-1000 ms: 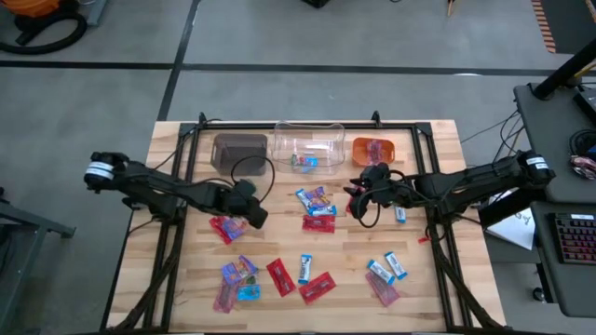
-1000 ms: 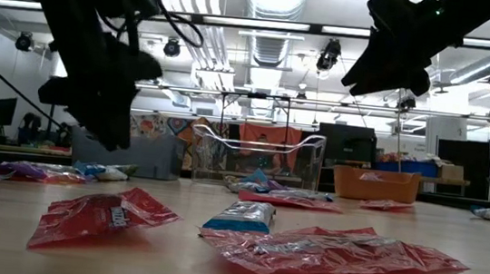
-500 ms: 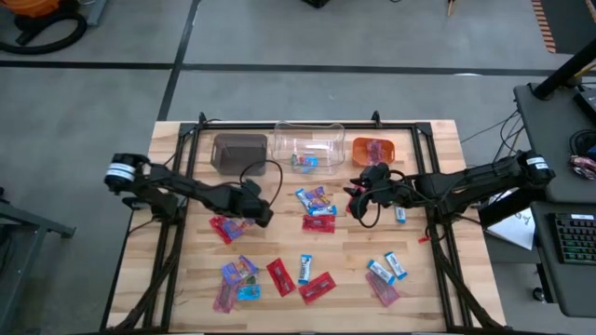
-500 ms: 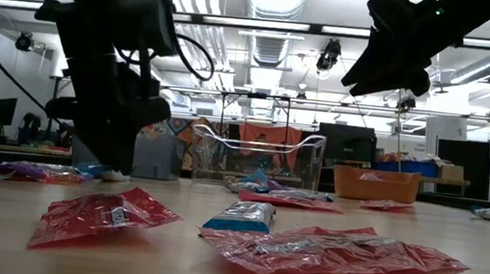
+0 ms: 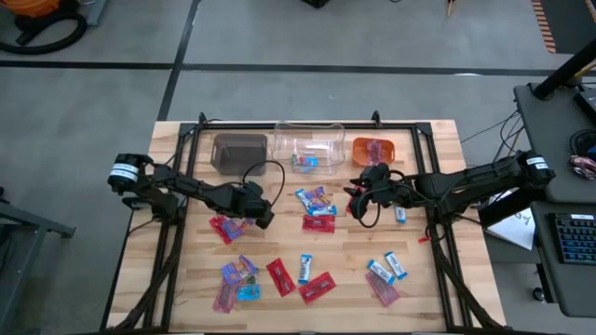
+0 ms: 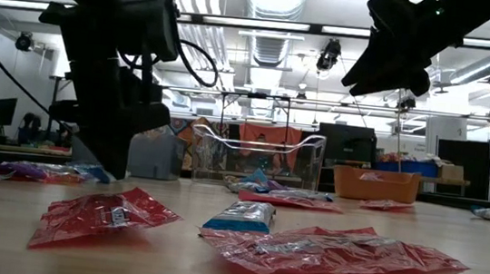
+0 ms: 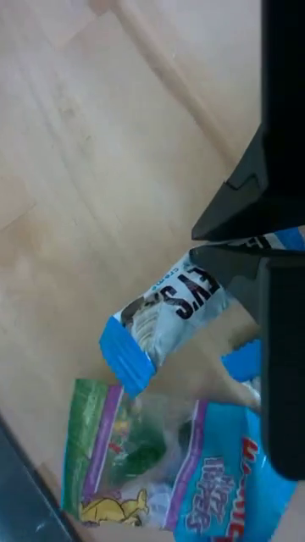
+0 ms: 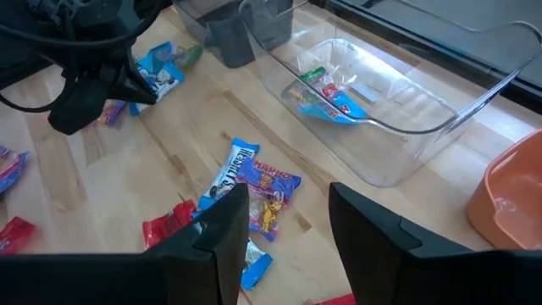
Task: Sort candy
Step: Put the white candy into the black bin
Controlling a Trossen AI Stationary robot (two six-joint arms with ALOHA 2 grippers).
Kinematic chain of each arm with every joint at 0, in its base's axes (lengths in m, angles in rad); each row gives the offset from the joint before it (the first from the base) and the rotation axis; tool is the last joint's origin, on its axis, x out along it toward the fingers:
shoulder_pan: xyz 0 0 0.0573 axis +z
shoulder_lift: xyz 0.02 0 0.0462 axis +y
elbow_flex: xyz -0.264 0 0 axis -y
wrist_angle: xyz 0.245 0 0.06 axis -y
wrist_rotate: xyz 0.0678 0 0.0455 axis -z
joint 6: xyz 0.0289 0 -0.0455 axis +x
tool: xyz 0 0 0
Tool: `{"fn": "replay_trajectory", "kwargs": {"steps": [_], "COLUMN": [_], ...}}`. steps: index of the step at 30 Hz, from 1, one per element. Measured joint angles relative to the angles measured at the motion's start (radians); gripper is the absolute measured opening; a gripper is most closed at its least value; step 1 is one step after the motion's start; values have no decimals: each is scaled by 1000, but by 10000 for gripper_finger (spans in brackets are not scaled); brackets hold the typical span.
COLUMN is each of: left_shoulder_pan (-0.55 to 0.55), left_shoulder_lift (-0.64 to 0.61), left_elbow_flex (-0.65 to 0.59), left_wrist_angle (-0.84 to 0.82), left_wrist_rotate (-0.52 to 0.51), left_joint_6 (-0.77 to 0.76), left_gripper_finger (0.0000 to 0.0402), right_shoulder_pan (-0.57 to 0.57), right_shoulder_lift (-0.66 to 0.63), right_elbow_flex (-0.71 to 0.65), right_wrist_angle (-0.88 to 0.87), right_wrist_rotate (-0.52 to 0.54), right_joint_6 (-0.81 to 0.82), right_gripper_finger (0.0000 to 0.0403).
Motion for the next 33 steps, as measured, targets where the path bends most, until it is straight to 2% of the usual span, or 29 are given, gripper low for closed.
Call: {"fn": "replay_trajectory", "kwargs": {"steps": [4, 11, 16, 23, 27, 30, 33], "left_shoulder_pan": [-16, -24, -24, -24, -24, -24, -25], "left_shoulder_lift": [-7, -15, -16, 24, 64, 100, 117], "left_elbow_flex": [25, 108, 125, 123, 122, 121, 123], "left_wrist_angle": [-1, -75, -119, -108, -94, -83, -70], "left_wrist_rotate": [69, 89, 79, 8, 6, 6, 3], "left_joint_6": [55, 75, 75, 72, 73, 81, 88], "left_gripper_finger": [2, 18, 53, 132, 170, 179, 167], "right_shoulder_pan": [0, 0, 0, 0, 0, 0, 0], "right_shoulder_lift": [0, 0, 0, 0, 0, 0, 0], "right_elbow_flex": [0, -1, -1, -1, -1, -1, -1], "right_wrist_angle": [0, 0, 0, 0, 3, 9, 10], "right_wrist_rotate": [0, 0, 0, -4, -4, -4, -4], "right_joint_6": [0, 6, 7, 8, 8, 8, 8], "right_gripper_finger": [149, 152, 151, 151, 155, 157, 157]}}
